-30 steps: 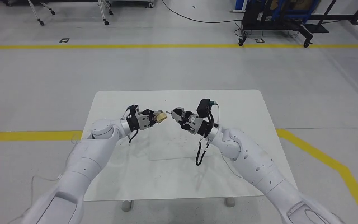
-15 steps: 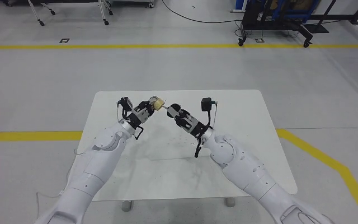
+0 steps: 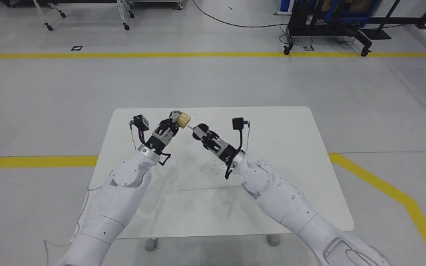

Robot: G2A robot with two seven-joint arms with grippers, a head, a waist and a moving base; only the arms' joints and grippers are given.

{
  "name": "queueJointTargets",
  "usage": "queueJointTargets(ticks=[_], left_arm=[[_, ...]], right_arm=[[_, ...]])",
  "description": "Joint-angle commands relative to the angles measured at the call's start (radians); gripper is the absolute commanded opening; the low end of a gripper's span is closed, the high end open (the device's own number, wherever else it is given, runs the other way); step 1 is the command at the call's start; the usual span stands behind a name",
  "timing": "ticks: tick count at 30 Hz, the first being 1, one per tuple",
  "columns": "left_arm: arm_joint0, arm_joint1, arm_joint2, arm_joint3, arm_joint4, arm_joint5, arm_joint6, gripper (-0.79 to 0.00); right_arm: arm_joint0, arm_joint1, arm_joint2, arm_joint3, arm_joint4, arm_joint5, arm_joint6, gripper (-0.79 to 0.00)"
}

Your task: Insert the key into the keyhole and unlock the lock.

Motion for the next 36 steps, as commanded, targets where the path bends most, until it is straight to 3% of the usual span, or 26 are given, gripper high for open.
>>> queueJointTargets(ticks=[1, 27, 36], left_arm=[[0.004, -0.001, -0.003, -0.006, 0.018, -0.005, 0.004, -0.785], [0.033, -0.019, -0.039, -0.034, 0.101, -0.032, 0.01, -0.785], [0.046, -0.028, -0.054, -0.044, 0.114, -0.03, 0.065, -0.785]], right_arm=[[0.005, -0.006, 0.0, 0.015, 0.009, -0.011, 0.003, -0.785], [0.003, -0.054, 0.029, 0.065, 0.027, -0.049, 0.039, -0.785], [-0.008, -0.06, 0.067, 0.071, 0.012, -0.065, 0.012, -0.785]])
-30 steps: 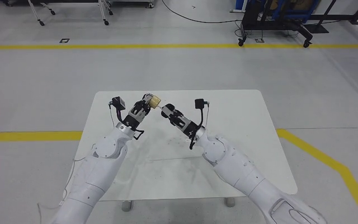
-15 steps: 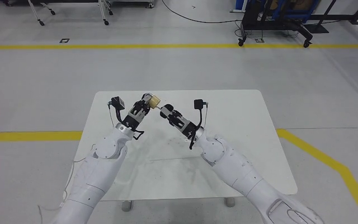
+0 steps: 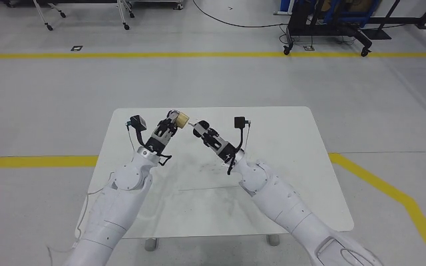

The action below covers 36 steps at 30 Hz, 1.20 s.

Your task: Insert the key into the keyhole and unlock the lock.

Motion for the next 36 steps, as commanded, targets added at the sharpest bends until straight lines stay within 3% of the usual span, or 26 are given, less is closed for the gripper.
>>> queueJointTargets(ticks=[1, 36], left_arm=[[0.001, -0.002, -0.003, -0.002, 0.002, 0.0, 0.001, -0.785], [0.018, -0.028, -0.019, -0.012, 0.05, -0.005, -0.019, -0.785]], right_arm=[[-0.004, -0.001, 0.006, -0.003, -0.002, 0.001, 0.0, -0.785], [-0.018, -0.036, 0.044, 0.007, -0.034, -0.002, 0.057, -0.785]])
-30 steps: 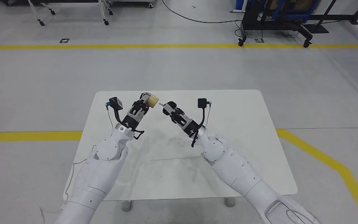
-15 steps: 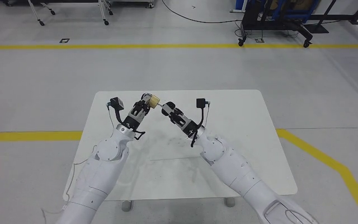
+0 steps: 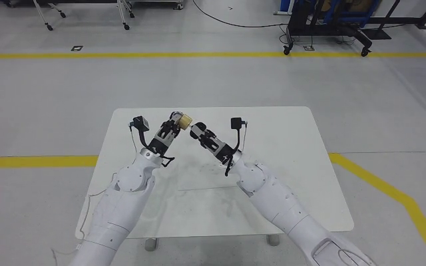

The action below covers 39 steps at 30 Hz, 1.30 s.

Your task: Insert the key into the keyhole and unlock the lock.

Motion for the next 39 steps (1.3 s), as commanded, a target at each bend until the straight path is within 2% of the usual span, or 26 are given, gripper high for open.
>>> queueJointTargets(ticks=[1, 16, 18, 19, 22, 29, 32, 33, 34, 39], left_arm=[[0.001, -0.001, 0.0, 0.0, 0.002, 0.001, -0.002, -0.785], [0.006, -0.008, -0.005, -0.007, 0.026, -0.003, -0.038, -0.785], [0.005, -0.009, -0.007, -0.004, 0.023, 0.002, -0.04, -0.785], [0.004, -0.01, -0.009, -0.003, 0.021, 0.004, -0.041, -0.785], [0.002, -0.011, -0.016, 0.001, 0.013, 0.011, -0.046, -0.785], [-0.004, -0.012, -0.033, 0.011, -0.012, 0.034, -0.066, -0.785], [-0.015, -0.01, -0.04, 0.022, -0.036, 0.093, -0.115, -0.785], [-0.021, -0.009, -0.043, 0.029, -0.048, 0.121, -0.137, -0.785], [-0.027, -0.008, -0.045, 0.036, -0.059, 0.149, -0.16, -0.785], [-0.046, -0.007, -0.057, 0.059, -0.086, 0.207, -0.217, -0.785]], right_arm=[[0.0, -0.002, 0.002, 0.0, 0.0, -0.001, 0.001, -0.785], [-0.014, -0.005, 0.036, -0.01, -0.016, -0.011, 0.017, -0.785], [-0.015, -0.006, 0.039, -0.011, -0.013, -0.011, 0.02, -0.523], [-0.016, -0.006, 0.041, -0.011, -0.013, -0.012, 0.022, -0.459], [-0.016, -0.007, 0.048, -0.008, -0.01, -0.014, 0.027, -0.397], [-0.02, -0.004, 0.076, -0.016, -0.01, -0.024, 0.042, -0.422], [-0.02, 0.008, 0.11, -0.029, -0.06, -0.047, 0.049, -0.403], [-0.02, 0.015, 0.123, -0.036, -0.097, -0.057, 0.062, -0.259], [-0.022, 0.023, 0.138, -0.043, -0.129, -0.061, 0.079, 0.0], [-0.022, 0.023, 0.138, -0.043, -0.129, -0.061, 0.079, 0.0]])
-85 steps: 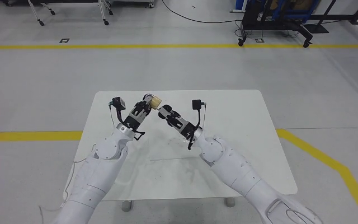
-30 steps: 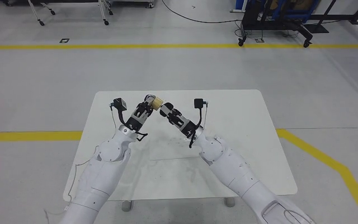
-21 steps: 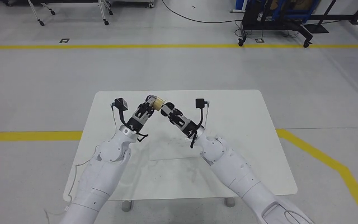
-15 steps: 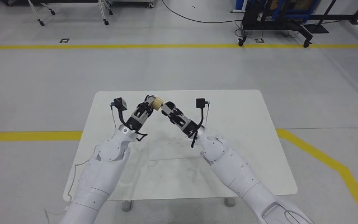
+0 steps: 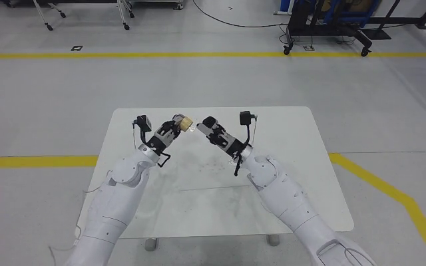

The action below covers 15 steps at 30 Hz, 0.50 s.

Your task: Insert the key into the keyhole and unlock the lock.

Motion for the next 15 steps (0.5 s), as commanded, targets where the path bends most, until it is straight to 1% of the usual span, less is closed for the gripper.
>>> queueJointTargets(ticks=[1, 4, 6, 7, 8, 9, 15], left_arm=[[-0.007, 0.001, -0.002, 0.008, -0.009, 0.027, -0.028, -0.785], [-0.015, 0.001, -0.007, 0.021, -0.029, 0.06, -0.055, -0.785], [-0.022, 0.0, -0.011, 0.035, -0.07, 0.097, -0.082, -0.785], [-0.028, 0.0, -0.013, 0.046, -0.091, 0.119, -0.099, -0.785], [-0.034, 0.0, -0.014, 0.057, -0.107, 0.141, -0.118, -0.785], [-0.04, -0.001, -0.016, 0.067, -0.123, 0.158, -0.132, -0.785], [-0.07, -0.007, -0.022, 0.132, -0.251, 0.259, -0.209, -0.785]], right_arm=[[0.0, 0.0, 0.0, 0.0, 0.001, 0.0, 0.0, 0.0], [0.0, 0.0, 0.0, 0.0, 0.001, 0.0, 0.0, 0.0], [-0.005, 0.0, -0.002, -0.01, 0.006, -0.006, 0.001, 0.0], [-0.014, 0.0, -0.006, -0.025, 0.019, -0.028, 0.011, -0.385], [-0.017, 0.001, -0.008, -0.029, 0.03, -0.049, 0.034, -0.739], [-0.017, 0.003, -0.008, -0.031, 0.039, -0.068, 0.059, -0.785], [-0.023, 0.012, -0.001, -0.042, 0.121, -0.235, 0.127, -0.785]])
